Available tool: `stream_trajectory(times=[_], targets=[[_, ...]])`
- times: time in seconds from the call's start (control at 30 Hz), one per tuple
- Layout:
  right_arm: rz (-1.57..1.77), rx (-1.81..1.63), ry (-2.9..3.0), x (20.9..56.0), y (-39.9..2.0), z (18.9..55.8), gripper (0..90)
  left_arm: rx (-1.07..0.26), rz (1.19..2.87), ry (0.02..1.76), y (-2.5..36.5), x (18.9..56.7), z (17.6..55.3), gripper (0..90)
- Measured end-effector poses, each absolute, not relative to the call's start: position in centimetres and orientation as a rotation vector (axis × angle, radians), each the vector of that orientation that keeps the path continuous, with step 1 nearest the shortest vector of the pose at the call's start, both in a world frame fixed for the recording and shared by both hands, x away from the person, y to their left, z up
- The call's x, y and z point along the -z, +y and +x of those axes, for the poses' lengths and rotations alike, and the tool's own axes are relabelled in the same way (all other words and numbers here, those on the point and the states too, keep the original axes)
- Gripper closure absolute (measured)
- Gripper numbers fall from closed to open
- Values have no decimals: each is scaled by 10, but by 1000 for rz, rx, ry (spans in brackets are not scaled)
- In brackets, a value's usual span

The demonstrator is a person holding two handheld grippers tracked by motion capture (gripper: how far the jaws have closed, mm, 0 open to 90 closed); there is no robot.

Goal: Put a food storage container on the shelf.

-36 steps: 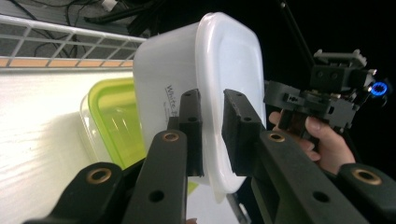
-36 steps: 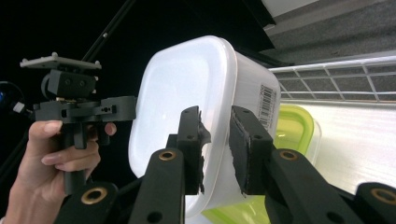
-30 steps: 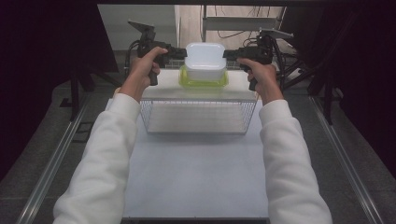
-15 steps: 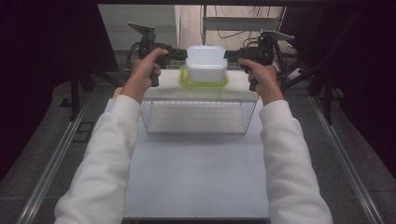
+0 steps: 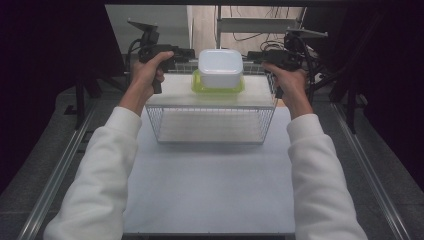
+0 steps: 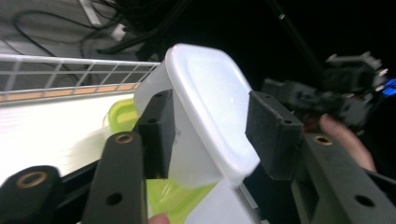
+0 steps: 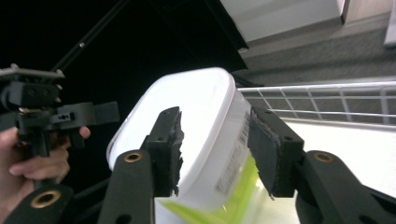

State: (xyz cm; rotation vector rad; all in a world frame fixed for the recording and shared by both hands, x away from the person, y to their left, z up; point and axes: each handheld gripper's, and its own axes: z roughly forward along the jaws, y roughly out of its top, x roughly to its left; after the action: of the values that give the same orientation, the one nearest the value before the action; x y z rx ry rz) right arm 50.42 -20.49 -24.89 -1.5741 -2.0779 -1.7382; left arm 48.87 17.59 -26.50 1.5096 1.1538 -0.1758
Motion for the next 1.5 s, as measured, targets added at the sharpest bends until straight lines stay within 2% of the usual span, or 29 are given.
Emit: stream_trajectory(times=[0.3, 0.57, 0.8, 1.13, 1.5], targets=[[-1442, 1787, -2283, 251, -221, 457, 441, -8, 1630, 1045, 182, 263, 439, 405], [-1352, 1821, -2384, 275, -235, 413, 364, -68, 1680, 958, 185, 297, 387, 362], [-1303, 1823, -2486, 311, -249, 370, 335, -99, 1734, 927, 186, 342, 344, 352], [-1232, 1757, -2528, 377, -261, 322, 334, -111, 1777, 996, 193, 416, 296, 344], [-1212, 1612, -2567, 433, -263, 290, 333, -95, 1851, 1028, 188, 452, 272, 331]])
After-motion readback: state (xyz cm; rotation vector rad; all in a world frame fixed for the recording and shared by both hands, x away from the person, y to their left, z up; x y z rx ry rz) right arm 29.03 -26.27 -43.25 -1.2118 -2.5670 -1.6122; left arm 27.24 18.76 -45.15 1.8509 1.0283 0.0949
